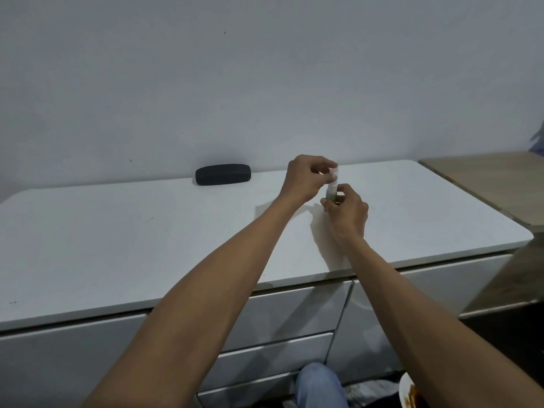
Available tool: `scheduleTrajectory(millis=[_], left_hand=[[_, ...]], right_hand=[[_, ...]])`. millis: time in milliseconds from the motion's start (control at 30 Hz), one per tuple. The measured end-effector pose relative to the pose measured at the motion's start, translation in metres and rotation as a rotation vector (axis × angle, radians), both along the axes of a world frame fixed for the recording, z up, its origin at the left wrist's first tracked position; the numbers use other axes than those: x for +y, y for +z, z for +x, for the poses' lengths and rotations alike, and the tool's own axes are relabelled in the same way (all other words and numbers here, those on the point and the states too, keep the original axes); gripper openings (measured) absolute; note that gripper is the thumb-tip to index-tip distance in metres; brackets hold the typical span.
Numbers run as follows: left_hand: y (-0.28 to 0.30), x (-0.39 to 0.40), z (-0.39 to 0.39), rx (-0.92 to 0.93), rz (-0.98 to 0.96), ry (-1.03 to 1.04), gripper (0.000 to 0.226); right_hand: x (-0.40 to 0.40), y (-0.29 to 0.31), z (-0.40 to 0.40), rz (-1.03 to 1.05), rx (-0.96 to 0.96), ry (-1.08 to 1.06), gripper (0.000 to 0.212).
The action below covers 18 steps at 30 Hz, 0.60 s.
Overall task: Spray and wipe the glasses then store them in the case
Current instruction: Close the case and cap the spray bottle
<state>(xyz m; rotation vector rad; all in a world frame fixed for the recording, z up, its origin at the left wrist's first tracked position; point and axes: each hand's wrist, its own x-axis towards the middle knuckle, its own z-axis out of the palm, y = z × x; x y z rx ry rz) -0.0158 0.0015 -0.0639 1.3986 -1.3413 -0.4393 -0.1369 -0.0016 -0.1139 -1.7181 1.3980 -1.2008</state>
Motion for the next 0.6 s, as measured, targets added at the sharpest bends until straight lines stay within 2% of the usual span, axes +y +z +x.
scheduleTrajectory(millis=[333,500,600], left_hand=[[-0.002,0.003,-0.003,-0.129,0.0,-0.014,0.016],[-0.01,0.025,0.012,-0.204,0.098,-0.007,0.047],[-0.027,0.041,0.038,-0.274,0.161,0.13,0.045]], right_hand=[[0.0,-0.003,0.001,-0.011,-0.01,-0.004,0.018],[-0.001,-0.003,-0.001,-0.022,0.021,0.005,0.023],[-0.004,0.001,0.0,-0.014,0.053,0.013,0.025]])
